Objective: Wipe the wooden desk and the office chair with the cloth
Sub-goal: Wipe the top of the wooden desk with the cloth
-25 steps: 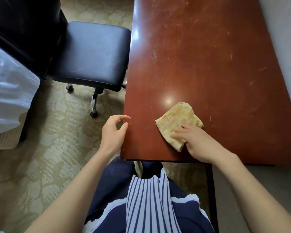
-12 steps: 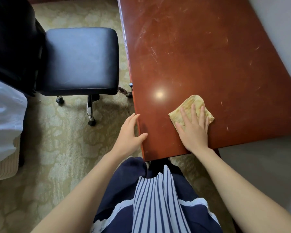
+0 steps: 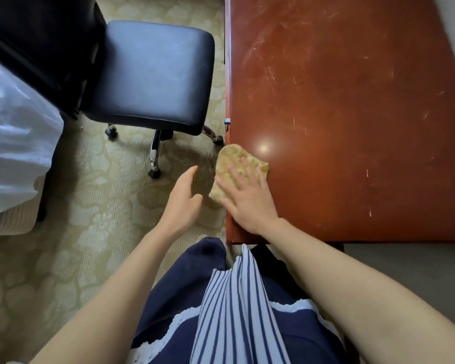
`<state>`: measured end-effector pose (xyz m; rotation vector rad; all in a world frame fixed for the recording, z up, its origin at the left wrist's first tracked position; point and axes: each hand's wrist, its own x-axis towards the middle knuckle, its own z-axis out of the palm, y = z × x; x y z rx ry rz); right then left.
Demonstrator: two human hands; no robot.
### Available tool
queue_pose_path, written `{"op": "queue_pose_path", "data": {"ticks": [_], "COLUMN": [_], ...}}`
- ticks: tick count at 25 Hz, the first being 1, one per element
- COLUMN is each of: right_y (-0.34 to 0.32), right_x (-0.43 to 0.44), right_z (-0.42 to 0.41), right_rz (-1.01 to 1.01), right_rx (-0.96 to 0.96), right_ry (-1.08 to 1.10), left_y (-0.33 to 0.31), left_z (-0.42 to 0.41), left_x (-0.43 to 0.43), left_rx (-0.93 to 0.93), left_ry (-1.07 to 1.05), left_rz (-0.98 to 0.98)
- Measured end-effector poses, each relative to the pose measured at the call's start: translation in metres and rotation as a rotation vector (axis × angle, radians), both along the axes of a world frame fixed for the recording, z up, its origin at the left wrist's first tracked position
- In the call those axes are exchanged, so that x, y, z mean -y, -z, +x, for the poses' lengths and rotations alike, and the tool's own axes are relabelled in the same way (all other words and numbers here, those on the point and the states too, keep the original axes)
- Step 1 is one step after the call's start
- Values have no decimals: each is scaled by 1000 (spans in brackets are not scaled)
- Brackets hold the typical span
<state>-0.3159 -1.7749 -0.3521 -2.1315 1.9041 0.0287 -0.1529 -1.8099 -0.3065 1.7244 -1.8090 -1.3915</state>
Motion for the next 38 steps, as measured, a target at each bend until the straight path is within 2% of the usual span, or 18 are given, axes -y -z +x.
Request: {"op": "queue_pose_path", "data": {"ticks": [6,10,19,24,27,29,34,38], "right_y": [5,4,-2,-8,-9,-9,-9,-6], "right_x": [-52,-81,-174,-156,-115,-84,-40,-51], "right_z": [-45,-98,-226,-266,-266,-254,-192,-142], "right_rz": [-57,-57,-50,33,115,176,214,99], "right_rx": [-27,-54,5,-28,-30,-19,15,2], "right_ry": [-375,-364,192,450,564,560,391,177], "left_y": [0,2,25,30,26,22,13,3], "left_z": [-36,-66,-130,-132,-128,-126,-117,-112], "left_x": [-30,-62,-114,-119,-115,-113,-103,-92], "left_rx": [-47,41,523,700,754,778,817,770], "left_ry": [-155,-101,126,190,259,286,382,364], "left_rz": [-13,-48,-143,-137,-120,-103,-81,-86]}}
